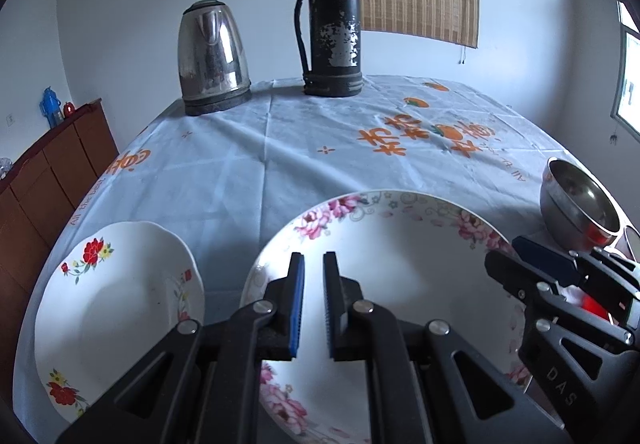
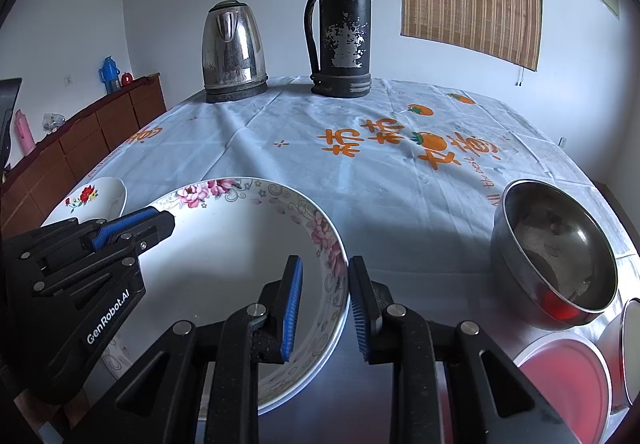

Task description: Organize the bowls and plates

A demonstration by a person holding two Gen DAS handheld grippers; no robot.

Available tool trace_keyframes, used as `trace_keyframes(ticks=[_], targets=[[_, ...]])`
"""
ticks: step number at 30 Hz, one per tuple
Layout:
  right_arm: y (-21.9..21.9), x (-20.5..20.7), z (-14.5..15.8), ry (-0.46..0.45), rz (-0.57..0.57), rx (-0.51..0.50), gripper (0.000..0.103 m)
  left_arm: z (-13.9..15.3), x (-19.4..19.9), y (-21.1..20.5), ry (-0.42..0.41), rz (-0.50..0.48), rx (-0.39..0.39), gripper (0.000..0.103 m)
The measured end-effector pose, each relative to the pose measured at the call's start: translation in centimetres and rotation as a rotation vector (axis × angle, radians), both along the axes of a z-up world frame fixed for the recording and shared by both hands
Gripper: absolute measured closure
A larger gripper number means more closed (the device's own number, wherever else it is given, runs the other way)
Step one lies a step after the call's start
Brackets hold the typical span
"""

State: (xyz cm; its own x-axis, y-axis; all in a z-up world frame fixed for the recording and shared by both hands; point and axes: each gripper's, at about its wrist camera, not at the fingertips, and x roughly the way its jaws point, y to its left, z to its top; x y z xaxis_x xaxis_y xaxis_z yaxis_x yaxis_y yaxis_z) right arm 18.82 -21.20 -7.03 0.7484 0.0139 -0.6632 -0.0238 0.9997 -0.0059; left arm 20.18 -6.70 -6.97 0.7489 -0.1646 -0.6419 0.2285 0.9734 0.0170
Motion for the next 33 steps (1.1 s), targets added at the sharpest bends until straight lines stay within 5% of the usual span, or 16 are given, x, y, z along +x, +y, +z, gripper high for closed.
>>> trace_keyframes(ticks=[10,15,33], targets=[[-0.1,-0.1,0.2,-0.006,-0.001,-0.003,0.077,0.3,-0.1,1.6,-0.016,0.042,-0.043,0.088],[1.0,-0.9,0.7,-0.059,0.005,-0.054,0.077,0.7,-0.5,2.0,-0.047,0.06,-0.046,0.057],[1.8,-1.4,1.1,-0.098,0.034,-0.078,0.077,1.7,-1.3,3.6,-0.121,0.114,-0.073,0.041]])
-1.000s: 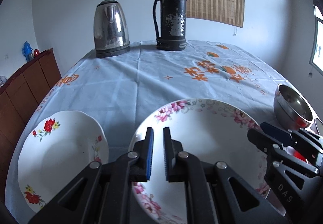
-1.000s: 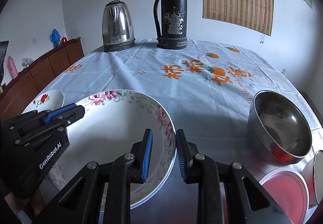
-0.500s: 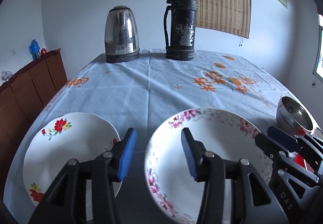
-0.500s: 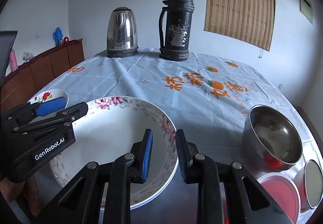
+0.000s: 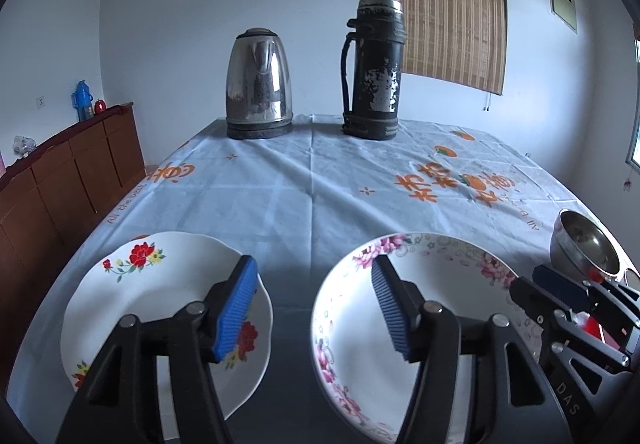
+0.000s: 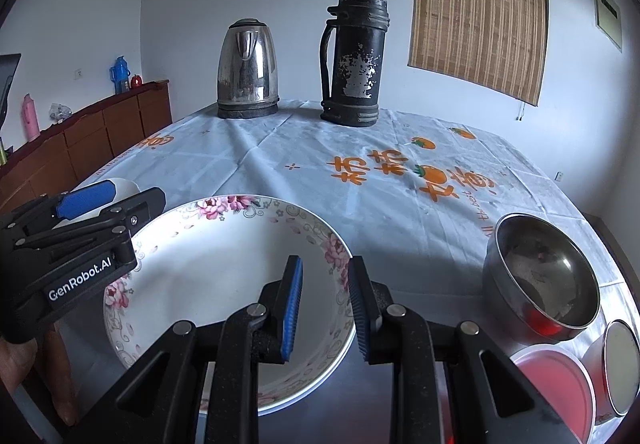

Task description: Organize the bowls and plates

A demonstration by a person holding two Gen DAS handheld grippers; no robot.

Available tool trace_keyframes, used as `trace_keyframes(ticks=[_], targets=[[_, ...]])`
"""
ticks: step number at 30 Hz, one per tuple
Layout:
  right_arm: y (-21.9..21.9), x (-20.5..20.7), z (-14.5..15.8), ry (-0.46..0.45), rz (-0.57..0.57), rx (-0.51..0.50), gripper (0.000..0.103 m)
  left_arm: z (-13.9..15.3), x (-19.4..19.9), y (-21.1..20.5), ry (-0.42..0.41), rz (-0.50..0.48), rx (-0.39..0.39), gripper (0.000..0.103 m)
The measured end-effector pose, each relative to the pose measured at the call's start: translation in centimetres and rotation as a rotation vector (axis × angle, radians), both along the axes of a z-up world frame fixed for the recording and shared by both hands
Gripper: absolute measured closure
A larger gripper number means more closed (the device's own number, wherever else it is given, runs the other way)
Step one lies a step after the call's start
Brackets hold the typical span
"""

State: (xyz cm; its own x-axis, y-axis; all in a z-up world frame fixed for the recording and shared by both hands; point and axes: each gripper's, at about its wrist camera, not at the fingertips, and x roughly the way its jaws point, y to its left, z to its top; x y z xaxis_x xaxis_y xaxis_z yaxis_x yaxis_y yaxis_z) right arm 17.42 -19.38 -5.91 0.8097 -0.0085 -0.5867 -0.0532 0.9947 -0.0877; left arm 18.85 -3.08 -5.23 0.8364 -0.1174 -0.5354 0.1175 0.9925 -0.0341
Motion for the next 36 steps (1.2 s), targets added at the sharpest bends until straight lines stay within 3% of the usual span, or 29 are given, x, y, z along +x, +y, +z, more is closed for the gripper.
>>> trace_keyframes(ticks=[7,9,11,26,29,33,36], targets=[[-0.1,-0.6,0.3,-0.029,-0.004,0.001,0.075,0.5,-0.5,1.0,-0.028,0.042,-0.018,0.034],[-0.2,-0.7,0.4,-0.04,-0.009,0.006,0.061,0.6,-0.6,1.6,-0.036,0.065,-0.028,0.031],[-0.3,-0.8,0.5,-0.047,-0.013,0.009,0.055,0.7,-0.6,2.1,-0.037,0.088,-0.036,0.031],[0.7,-1.3,0.9,-0.076,0.054,-0.009,0.055,0.2,-1.0,5.9,0.007,0.214,-0.07,0.028],[1.0,-1.3,0.8,-0.071,0.072,-0.013,0.054,0.5,-1.2,6.5,0.004,0.223,-0.071,0.023],[1.2,-1.2,0.9,-0.053,0.11,0.048,0.041,1.1,-1.6,7.3,-0.013,0.24,-0.054,0.009],[2.4,-1.2,1.3,-0.045,0.167,0.082,0.041,1.5,-1.9,8.3,-0.018,0.252,-0.032,0.008]])
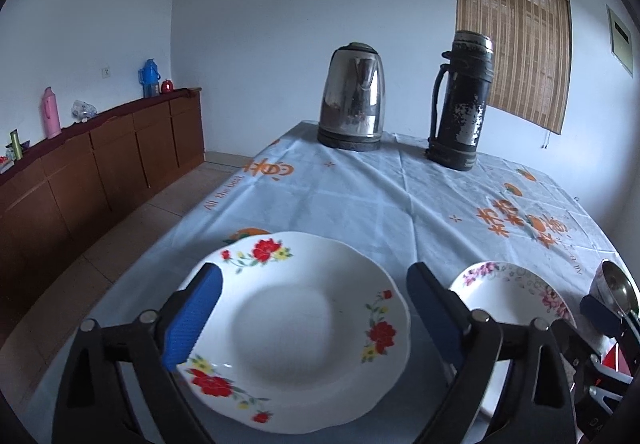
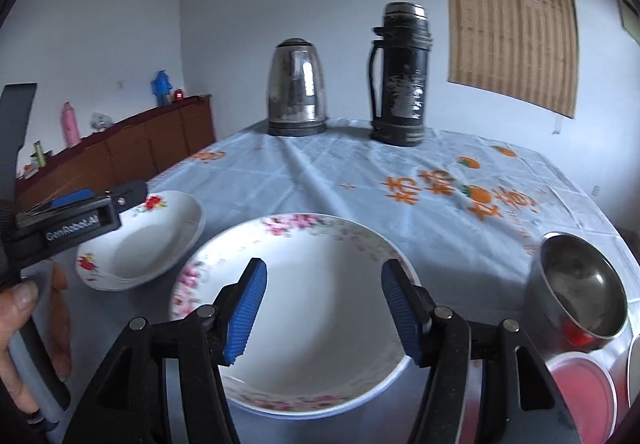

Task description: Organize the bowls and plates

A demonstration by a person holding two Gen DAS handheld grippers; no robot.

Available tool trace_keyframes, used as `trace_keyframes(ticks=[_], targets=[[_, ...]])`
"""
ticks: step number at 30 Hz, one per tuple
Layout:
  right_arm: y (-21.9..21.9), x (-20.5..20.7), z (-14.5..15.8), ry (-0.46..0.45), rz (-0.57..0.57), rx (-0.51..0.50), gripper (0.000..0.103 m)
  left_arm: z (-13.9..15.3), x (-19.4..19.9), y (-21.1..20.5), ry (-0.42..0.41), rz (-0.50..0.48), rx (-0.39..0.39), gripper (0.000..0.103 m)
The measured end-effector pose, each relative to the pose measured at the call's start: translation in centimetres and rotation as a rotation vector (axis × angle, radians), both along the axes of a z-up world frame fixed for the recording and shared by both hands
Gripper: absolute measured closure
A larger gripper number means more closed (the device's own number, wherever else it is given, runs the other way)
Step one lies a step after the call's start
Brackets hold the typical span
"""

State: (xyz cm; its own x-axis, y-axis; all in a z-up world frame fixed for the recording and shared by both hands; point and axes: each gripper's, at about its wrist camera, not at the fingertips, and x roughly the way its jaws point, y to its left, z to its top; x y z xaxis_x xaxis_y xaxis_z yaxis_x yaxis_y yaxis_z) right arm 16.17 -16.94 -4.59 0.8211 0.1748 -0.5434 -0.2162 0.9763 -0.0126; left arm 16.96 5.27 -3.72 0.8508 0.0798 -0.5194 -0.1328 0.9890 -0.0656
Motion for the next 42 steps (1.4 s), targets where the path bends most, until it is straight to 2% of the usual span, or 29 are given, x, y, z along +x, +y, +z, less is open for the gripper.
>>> trace_keyframes(ticks=[5,12,20,25,33,42], targets=[[3.0,0.9,0.6,0.019,0.086,0.004,0.041,-0.2,0.0,2.6,0.005,0.065,0.043,0.007],[6.8,2.7,0.1,0.08,0.165,0.0,0.041,-2.0,1.0,6.3,0.068,0.157,0.009,0.007],[11.0,4.7,-1.2,0.151,0.215,-0.044,0.041,-2.8,1.6,7.2,0.099,0.166,-0.019,0.007],[13.2,6.0,-2.2,0.18,0.199,-0.126,0.042,-3.4,2.1,7.4,0.143,0.159,-0.03,0.007],[14.7,6.8,-2.7,0.184,0.185,-0.21,0.043,-3.6,2.3,7.6,0.162,0.168,-0.033,0.007],[16.8,8.3,-4.2,0.288,0.228,-0.258,0.043,-3.9,2.4,8.2,0.182,0.186,-0.043,0.007]])
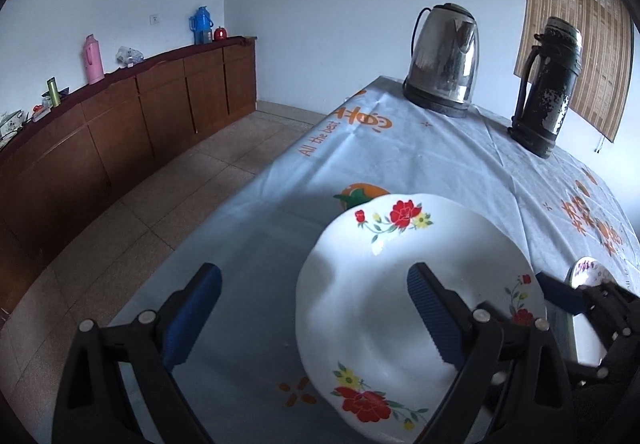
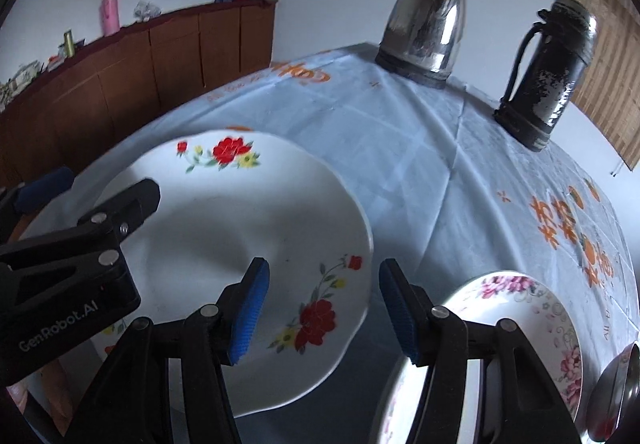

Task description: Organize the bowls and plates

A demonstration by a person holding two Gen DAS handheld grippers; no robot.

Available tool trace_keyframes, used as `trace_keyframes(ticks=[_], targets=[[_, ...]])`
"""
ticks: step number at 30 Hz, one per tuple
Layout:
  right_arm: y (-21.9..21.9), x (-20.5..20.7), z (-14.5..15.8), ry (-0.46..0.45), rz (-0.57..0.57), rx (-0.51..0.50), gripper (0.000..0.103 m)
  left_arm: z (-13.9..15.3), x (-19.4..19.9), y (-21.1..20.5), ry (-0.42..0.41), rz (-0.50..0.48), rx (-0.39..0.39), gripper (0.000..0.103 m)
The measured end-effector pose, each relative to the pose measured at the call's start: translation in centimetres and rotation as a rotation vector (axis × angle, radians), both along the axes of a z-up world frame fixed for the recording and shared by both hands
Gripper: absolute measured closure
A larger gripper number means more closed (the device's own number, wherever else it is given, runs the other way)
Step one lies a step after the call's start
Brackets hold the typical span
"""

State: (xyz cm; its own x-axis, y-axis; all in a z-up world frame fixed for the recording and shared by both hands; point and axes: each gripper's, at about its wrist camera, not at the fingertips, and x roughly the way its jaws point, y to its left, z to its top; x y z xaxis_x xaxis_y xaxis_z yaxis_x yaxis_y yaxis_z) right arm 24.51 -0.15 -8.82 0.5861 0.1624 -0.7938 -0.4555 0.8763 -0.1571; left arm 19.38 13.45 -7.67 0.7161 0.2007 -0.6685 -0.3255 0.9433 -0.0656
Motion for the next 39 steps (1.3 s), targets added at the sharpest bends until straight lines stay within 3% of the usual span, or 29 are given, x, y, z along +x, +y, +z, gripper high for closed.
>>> trace_keyframes(ticks=[5,10,12,14,16,20,30,39], targets=[[0.1,-0.3,-0.2,-0.011,0.004,0.006,0.043,-0.1,0.1,0.4,0.016,0.011,0.002,0.008],[0.1,-1.1,0.0,-0.018,0.039,0.053,0.054,-0.2,0.0,1.0,0.023,0.012,-0.009,0.016],[0.3,-1.6,0.1,-0.019,0.053,0.066,0.062,-0.3,0.1,1.2,0.027,0.006,-0.021,0.031],[0.2,-1.9,0.1,-0.019,0.058,0.082,0.064,-0.4,0.0,1.6,0.029,0.002,-0.037,0.039],[0.0,-1.9,0.0,-0.011,0.061,0.093,0.066,-0.6,-0.1,2.2,0.03,0.002,-0.067,0.043],[0.0,-2.1,-0.1,-0.016,0.057,0.106,0.066,-1.3,0.3,2.9,0.057,-0.006,-0.129,0.067],[-0.4,-2.2,-0.1,-0.025,0.052,0.133,0.069,-1.4,0.5,2.1,0.084,-0.002,-0.08,0.067],[-0.9,-2.3,0.4,-0.051,0.038,0.155,0.07,-1.0,0.2,2.1,0.057,-0.022,-0.078,0.067]])
